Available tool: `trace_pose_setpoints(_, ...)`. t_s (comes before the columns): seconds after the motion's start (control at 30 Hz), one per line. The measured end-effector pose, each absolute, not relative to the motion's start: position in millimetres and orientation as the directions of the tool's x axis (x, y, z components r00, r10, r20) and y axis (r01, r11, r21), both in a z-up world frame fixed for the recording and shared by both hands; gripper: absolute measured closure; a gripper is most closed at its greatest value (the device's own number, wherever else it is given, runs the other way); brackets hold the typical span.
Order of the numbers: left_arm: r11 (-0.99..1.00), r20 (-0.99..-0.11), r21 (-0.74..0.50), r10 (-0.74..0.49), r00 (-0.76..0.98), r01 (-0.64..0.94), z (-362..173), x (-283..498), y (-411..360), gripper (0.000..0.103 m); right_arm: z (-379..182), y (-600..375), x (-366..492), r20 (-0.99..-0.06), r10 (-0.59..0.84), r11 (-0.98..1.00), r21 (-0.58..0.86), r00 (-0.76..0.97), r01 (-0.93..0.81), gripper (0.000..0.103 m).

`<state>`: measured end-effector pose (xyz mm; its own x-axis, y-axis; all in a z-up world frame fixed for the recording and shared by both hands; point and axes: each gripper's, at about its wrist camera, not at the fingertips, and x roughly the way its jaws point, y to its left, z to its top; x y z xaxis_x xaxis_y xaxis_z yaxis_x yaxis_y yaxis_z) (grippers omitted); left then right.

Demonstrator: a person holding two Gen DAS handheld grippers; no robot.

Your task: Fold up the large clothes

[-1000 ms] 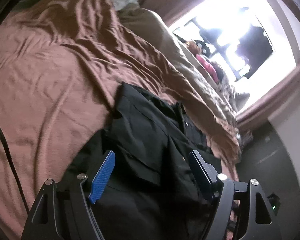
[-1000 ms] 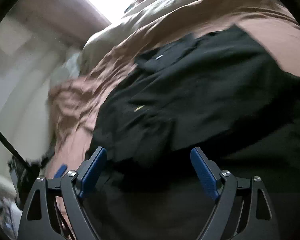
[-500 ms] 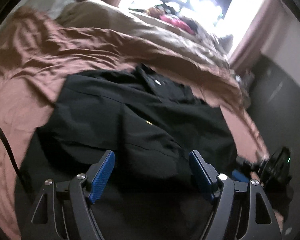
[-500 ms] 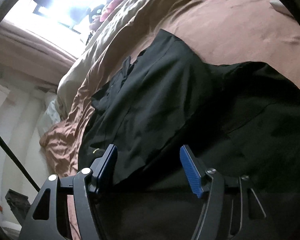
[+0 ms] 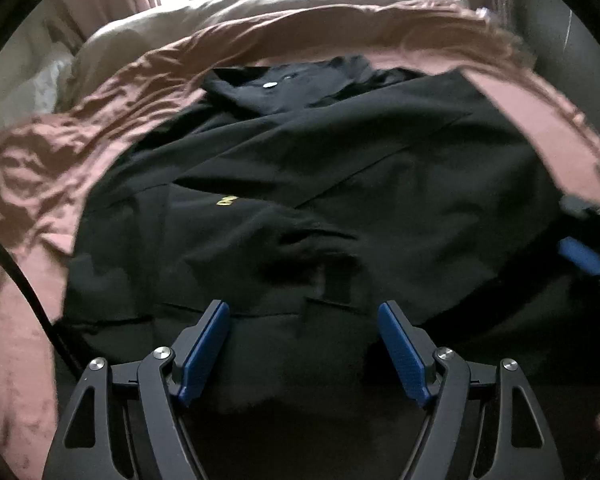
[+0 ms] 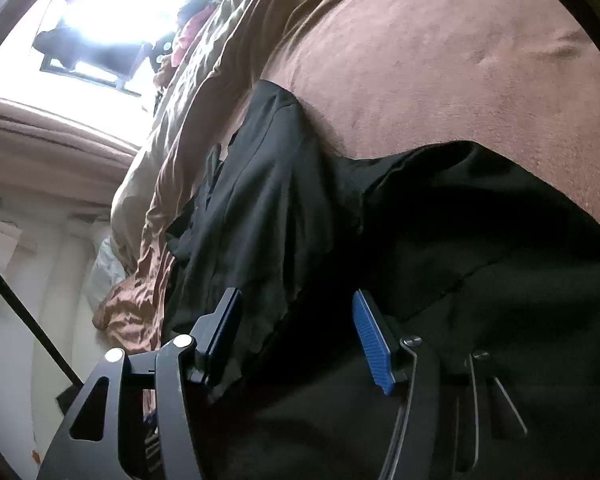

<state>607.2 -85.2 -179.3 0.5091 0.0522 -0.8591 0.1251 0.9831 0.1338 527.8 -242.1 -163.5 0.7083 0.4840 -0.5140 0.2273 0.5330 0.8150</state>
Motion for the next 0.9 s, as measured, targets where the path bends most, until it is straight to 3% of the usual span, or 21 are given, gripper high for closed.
trace_pose_setpoints(0.27, 0.979, -0.822, 0.193, 0.124, 0.556, 0.067, -149.8, 599.7, -36.4, 0.03, -169.7, -245.9, 530.8, -0.503, 0.506, 0.515, 0.828, 0.7, 0.223, 0.048)
trace_pose_setpoints(0.47, 0.993, -0.8, 0.113, 0.104, 0.59, -0.022, -109.1, 588.9, 33.6, 0.03, -171.0, -248.5, 528.4, -0.501, 0.51, 0.509, 0.831, 0.699, 0.224, 0.048)
trace_pose_setpoints(0.67, 0.991, -0.811, -0.094, -0.02, 0.585, -0.095, -91.2, 579.8, 114.5, 0.03, -170.9, -248.7, 527.6, -0.501, 0.509, 0.507, 0.832, 0.7, 0.226, 0.048)
trace_pose_setpoints(0.9, 0.948, -0.823, -0.252, -0.102, 0.558, -0.197, -120.1, 575.3, 163.0, 0.029, -169.1, -245.1, 528.1, -0.512, 0.498, 0.523, 0.821, 0.7, 0.229, 0.048)
